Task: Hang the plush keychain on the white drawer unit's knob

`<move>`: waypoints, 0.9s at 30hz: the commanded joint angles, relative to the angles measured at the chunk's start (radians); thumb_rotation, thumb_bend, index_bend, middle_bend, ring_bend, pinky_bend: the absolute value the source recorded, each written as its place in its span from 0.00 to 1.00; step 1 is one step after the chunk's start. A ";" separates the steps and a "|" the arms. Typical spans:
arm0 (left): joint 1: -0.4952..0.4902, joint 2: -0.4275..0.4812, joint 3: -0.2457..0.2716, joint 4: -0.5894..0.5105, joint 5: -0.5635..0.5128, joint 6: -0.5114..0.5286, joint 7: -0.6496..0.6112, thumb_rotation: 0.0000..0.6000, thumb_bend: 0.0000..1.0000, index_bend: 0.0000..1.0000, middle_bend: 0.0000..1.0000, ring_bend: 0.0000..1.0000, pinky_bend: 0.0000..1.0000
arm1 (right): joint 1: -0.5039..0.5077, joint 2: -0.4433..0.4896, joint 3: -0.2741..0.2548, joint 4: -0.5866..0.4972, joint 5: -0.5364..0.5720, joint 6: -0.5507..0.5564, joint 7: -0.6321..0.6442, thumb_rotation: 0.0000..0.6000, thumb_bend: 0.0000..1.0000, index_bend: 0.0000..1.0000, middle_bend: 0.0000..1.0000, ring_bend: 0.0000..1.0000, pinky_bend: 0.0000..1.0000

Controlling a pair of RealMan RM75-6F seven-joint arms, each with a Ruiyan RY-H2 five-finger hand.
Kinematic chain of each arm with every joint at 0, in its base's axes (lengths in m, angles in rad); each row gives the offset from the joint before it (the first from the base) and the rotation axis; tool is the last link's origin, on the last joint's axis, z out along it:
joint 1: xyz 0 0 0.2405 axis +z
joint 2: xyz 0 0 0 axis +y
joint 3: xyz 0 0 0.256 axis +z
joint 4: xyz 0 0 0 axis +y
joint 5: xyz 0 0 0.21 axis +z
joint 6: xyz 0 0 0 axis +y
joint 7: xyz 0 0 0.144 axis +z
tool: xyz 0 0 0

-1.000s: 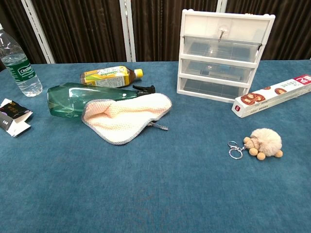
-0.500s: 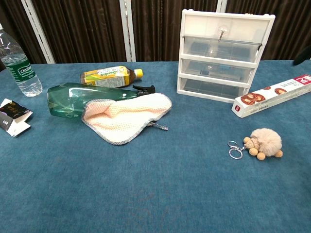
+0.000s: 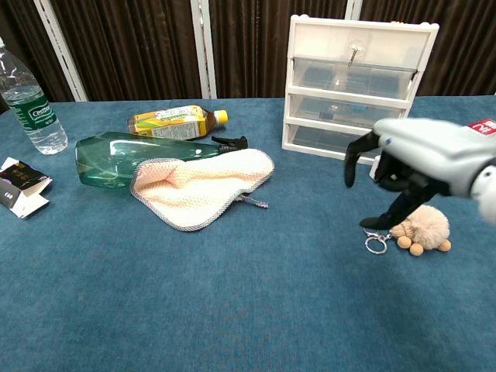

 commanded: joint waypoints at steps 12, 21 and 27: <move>-0.003 0.005 -0.001 -0.008 -0.010 -0.011 -0.006 1.00 0.10 0.00 0.00 0.00 0.00 | 0.049 -0.127 -0.001 0.187 0.104 0.018 -0.005 1.00 0.25 0.53 1.00 1.00 0.92; -0.009 0.001 -0.003 -0.016 -0.023 -0.026 0.006 1.00 0.10 0.00 0.00 0.00 0.00 | 0.054 -0.150 -0.014 0.267 0.136 -0.005 0.045 1.00 0.30 0.51 1.00 1.00 0.92; -0.012 0.001 -0.004 -0.020 -0.029 -0.033 0.008 1.00 0.10 0.00 0.00 0.00 0.00 | 0.064 -0.170 -0.015 0.314 0.151 -0.016 0.059 1.00 0.31 0.51 1.00 1.00 0.92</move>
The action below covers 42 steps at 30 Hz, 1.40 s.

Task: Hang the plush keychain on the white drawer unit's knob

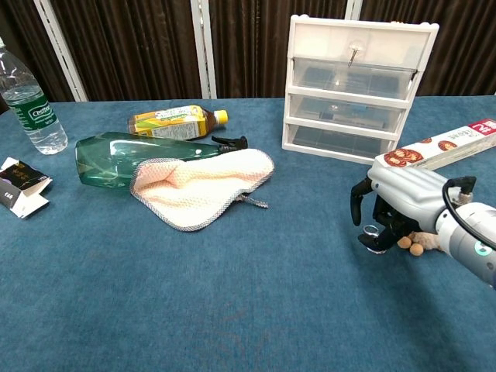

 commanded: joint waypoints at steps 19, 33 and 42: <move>-0.001 0.003 -0.001 -0.004 -0.002 -0.001 -0.010 1.00 0.10 0.00 0.00 0.00 0.00 | 0.024 -0.023 0.004 0.083 0.069 -0.021 0.001 1.00 0.34 0.53 1.00 1.00 0.92; -0.002 0.004 -0.001 -0.007 -0.004 -0.002 -0.011 1.00 0.10 0.00 0.00 0.00 0.00 | 0.028 -0.029 -0.004 0.109 0.096 -0.024 0.001 1.00 0.34 0.52 1.00 1.00 0.92; -0.002 0.004 0.000 -0.007 -0.002 -0.003 -0.013 1.00 0.10 0.00 0.00 0.00 0.00 | 0.027 -0.033 -0.015 0.126 0.097 -0.026 0.008 1.00 0.36 0.55 1.00 1.00 0.92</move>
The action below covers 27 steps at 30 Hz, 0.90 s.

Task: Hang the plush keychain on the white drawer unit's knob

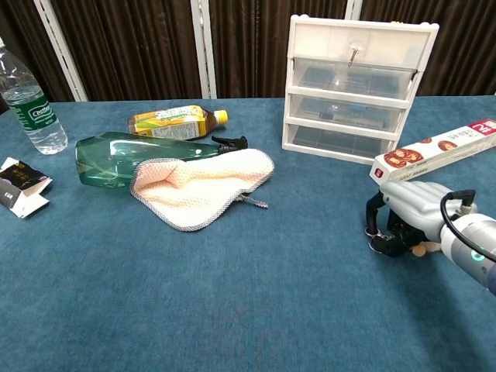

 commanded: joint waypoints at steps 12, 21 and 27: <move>0.000 0.000 0.000 0.001 -0.001 0.000 0.001 1.00 0.10 0.00 0.00 0.00 0.00 | -0.005 0.005 -0.005 -0.013 -0.032 0.013 0.034 1.00 0.38 0.58 1.00 1.00 0.92; 0.000 -0.001 0.000 0.001 0.000 0.001 0.002 1.00 0.10 0.00 0.00 0.00 0.00 | -0.008 0.033 0.028 -0.087 -0.098 0.052 0.106 1.00 0.38 0.60 1.00 1.00 0.92; 0.001 -0.002 0.000 0.001 0.002 0.004 0.002 1.00 0.10 0.00 0.00 0.00 0.00 | -0.006 0.055 0.058 -0.126 -0.124 0.078 0.133 1.00 0.38 0.60 1.00 1.00 0.92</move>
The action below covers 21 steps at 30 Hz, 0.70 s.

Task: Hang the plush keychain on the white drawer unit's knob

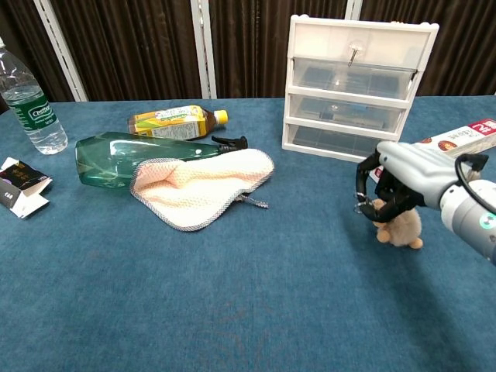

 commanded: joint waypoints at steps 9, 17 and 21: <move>0.000 0.000 0.000 0.000 0.000 0.000 -0.001 1.00 0.10 0.00 0.00 0.00 0.00 | 0.017 0.037 0.088 -0.058 -0.021 0.070 0.009 1.00 0.37 0.61 1.00 1.00 0.92; -0.002 0.000 -0.002 -0.001 -0.006 -0.004 -0.005 1.00 0.10 0.00 0.00 0.00 0.00 | 0.057 0.040 0.190 -0.074 0.003 0.133 -0.030 1.00 0.38 0.61 1.00 1.00 0.92; -0.003 0.001 -0.001 -0.002 -0.005 -0.007 -0.007 1.00 0.10 0.00 0.00 0.00 0.00 | 0.081 0.037 0.234 -0.070 0.000 0.160 -0.033 1.00 0.39 0.61 1.00 1.00 0.92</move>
